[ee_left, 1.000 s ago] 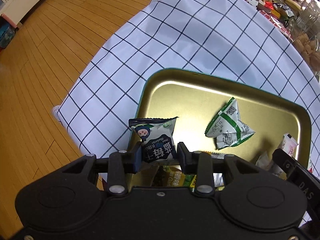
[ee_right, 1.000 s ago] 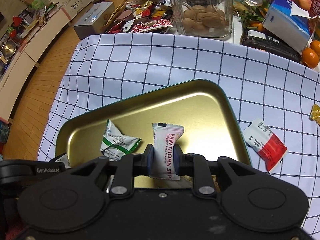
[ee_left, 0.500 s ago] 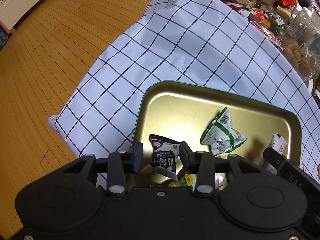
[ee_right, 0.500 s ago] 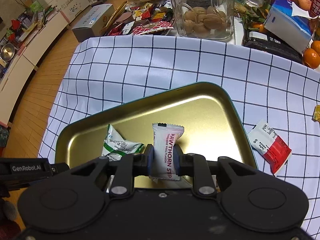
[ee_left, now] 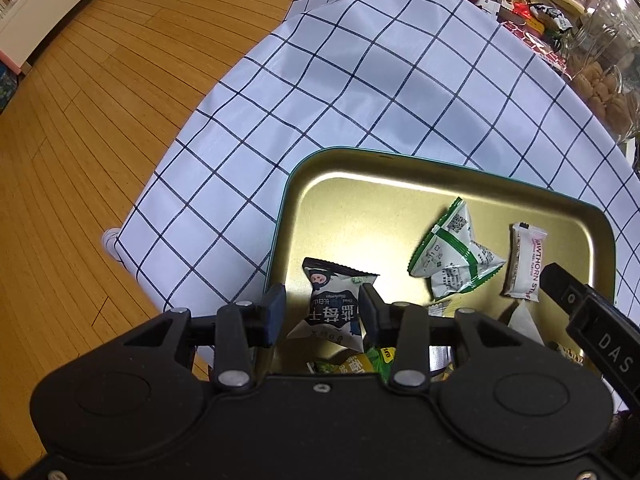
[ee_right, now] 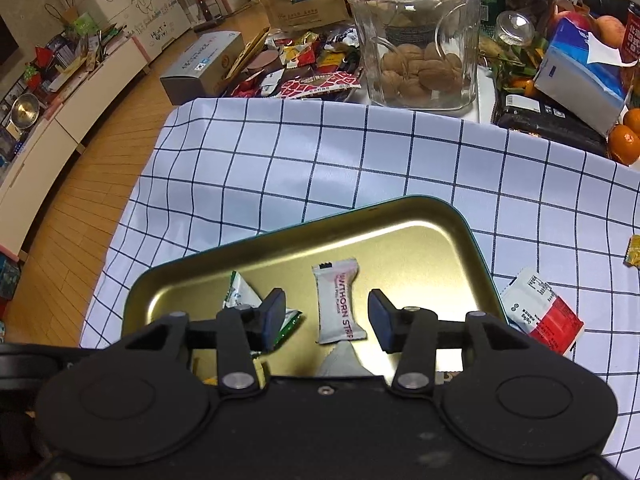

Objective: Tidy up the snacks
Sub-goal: 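Open both grippers to drop the milk pack and Hawthorn candy into the tray, then move the left gripper to the red-white packet while the right gripper approaches the gold candy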

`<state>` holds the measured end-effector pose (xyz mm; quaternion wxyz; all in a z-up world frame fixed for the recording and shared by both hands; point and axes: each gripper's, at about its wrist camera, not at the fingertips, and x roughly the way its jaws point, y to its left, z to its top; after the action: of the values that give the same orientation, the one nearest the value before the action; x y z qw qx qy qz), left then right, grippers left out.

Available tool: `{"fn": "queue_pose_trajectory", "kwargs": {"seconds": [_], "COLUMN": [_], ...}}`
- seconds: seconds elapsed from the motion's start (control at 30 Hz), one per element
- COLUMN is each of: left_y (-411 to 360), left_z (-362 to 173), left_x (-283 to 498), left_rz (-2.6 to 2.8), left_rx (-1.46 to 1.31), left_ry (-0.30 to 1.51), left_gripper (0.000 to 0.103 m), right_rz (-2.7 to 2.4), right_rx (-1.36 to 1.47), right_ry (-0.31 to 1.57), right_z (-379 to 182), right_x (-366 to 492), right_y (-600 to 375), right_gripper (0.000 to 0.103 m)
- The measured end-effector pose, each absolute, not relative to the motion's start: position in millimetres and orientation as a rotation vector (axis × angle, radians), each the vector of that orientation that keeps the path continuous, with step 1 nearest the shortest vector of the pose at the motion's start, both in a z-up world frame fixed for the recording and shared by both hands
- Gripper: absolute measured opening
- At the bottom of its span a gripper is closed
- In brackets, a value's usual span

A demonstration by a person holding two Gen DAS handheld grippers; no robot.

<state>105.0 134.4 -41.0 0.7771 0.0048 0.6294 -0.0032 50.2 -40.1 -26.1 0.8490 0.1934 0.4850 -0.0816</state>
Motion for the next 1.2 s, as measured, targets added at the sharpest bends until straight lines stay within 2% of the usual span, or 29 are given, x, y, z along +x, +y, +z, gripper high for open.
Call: {"fn": "queue_pose_trajectory", "kwargs": {"seconds": [1.2], "left_y": [85.9], "left_z": [-42.6], "left_x": [102.0], "left_rz": [-0.058], "left_rx": [0.075], "left_ry": [1.386], "left_gripper": [0.050], "right_rz": [-0.181], "right_rx": [0.321], "right_ry": [1.112], "right_z": [-29.1], "right_x": [29.7], "right_y": [-62.2], "right_gripper": [0.049]}}
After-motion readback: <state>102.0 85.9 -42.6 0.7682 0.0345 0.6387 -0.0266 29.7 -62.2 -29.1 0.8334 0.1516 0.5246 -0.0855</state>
